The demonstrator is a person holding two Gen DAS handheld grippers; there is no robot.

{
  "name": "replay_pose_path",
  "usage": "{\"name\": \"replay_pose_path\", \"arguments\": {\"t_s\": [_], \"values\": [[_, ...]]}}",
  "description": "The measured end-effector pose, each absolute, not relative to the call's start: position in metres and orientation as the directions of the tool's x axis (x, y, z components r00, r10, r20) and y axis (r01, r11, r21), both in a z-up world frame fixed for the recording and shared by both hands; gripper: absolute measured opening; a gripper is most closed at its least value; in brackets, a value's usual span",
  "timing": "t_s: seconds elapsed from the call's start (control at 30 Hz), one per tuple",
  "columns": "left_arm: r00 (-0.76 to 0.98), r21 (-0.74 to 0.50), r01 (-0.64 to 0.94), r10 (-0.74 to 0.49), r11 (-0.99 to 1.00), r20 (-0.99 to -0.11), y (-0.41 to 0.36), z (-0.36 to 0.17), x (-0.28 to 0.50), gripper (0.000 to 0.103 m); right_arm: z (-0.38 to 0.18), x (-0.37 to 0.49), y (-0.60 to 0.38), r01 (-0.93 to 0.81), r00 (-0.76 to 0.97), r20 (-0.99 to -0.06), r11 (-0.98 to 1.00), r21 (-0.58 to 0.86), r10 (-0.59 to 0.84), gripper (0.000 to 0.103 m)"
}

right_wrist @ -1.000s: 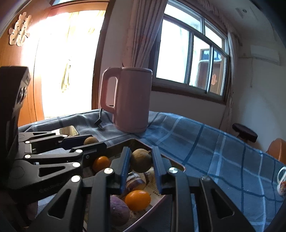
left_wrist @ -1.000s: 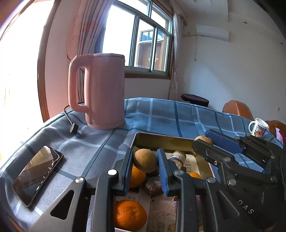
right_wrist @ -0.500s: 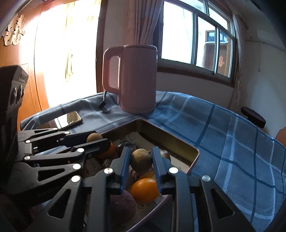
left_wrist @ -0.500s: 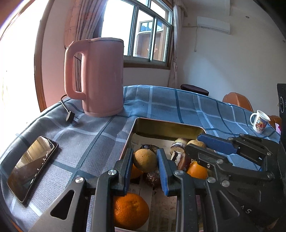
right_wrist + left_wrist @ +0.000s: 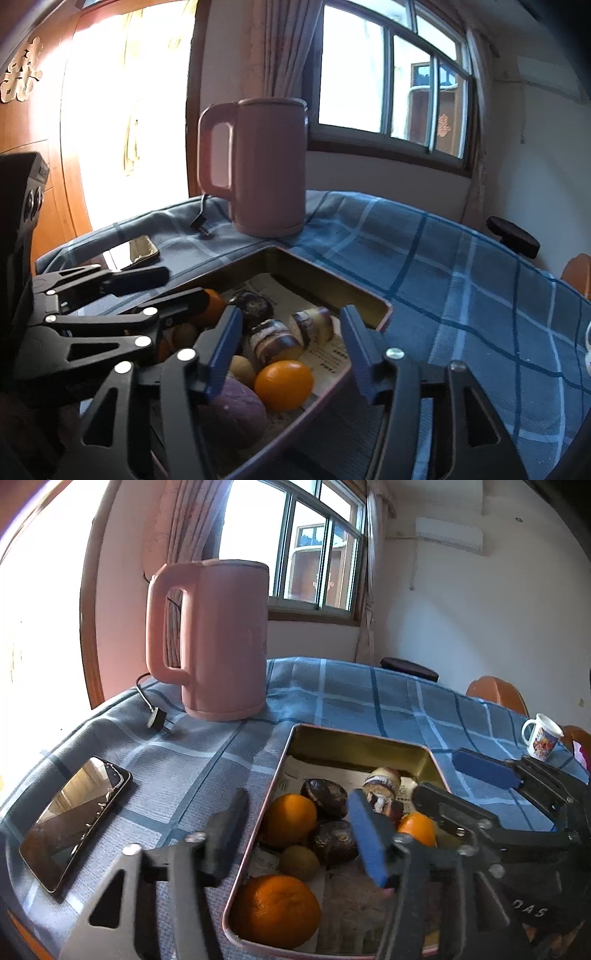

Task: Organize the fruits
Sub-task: 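Withdraw both open tools up from the tin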

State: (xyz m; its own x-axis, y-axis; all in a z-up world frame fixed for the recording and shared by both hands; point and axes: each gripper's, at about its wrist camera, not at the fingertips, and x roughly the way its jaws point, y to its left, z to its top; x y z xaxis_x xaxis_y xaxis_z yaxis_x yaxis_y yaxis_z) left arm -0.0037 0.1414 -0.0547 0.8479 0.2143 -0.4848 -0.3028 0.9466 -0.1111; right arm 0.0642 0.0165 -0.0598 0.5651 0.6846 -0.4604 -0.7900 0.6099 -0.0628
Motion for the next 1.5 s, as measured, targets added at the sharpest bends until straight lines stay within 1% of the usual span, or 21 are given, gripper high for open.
{"name": "replay_pose_path", "arguments": {"t_s": [0.03,0.1,0.2,0.33,0.47,0.63,0.77,0.87,1.5], "values": [[0.852,-0.114,-0.298,0.211,0.948,-0.479,0.141,-0.053,-0.005,0.068,-0.058,0.063,0.012,-0.784,0.574,-0.448,0.618,-0.061,0.685,0.068],[0.86,-0.111,-0.289,0.208,0.951,-0.465,0.138,-0.049,-0.007,0.07,-0.053,0.061,0.004,-0.772,0.593,-0.427,0.633,-0.061,0.682,0.073],[0.871,-0.096,-0.273,0.203,0.957,-0.448,0.131,-0.044,-0.01,0.071,-0.046,0.055,-0.007,-0.757,0.619,-0.397,0.649,-0.073,0.677,0.075],[0.88,-0.09,-0.267,0.204,0.959,-0.429,0.125,-0.036,-0.012,0.071,-0.038,0.048,-0.02,-0.739,0.647,-0.363,0.668,-0.084,0.67,0.083],[0.883,-0.082,-0.266,0.209,0.96,-0.42,0.121,-0.032,-0.014,0.071,-0.032,0.046,-0.032,-0.725,0.665,-0.343,0.684,-0.083,0.663,0.085],[0.885,-0.077,-0.266,0.211,0.961,-0.415,0.117,-0.03,-0.015,0.071,-0.026,0.047,-0.045,-0.704,0.687,-0.32,0.707,-0.067,0.653,0.091],[0.886,-0.074,-0.264,0.211,0.962,-0.413,0.114,-0.029,-0.015,0.071,-0.024,0.047,-0.051,-0.693,0.698,-0.309,0.718,-0.067,0.646,0.092],[0.886,-0.07,-0.262,0.211,0.963,-0.412,0.113,-0.029,-0.015,0.071,-0.025,0.046,-0.054,-0.686,0.705,-0.306,0.725,-0.065,0.64,0.096],[0.889,-0.058,-0.252,0.208,0.966,-0.408,0.107,-0.028,-0.013,0.071,-0.027,0.042,-0.067,-0.659,0.735,-0.285,0.748,-0.083,0.616,0.096]]}}
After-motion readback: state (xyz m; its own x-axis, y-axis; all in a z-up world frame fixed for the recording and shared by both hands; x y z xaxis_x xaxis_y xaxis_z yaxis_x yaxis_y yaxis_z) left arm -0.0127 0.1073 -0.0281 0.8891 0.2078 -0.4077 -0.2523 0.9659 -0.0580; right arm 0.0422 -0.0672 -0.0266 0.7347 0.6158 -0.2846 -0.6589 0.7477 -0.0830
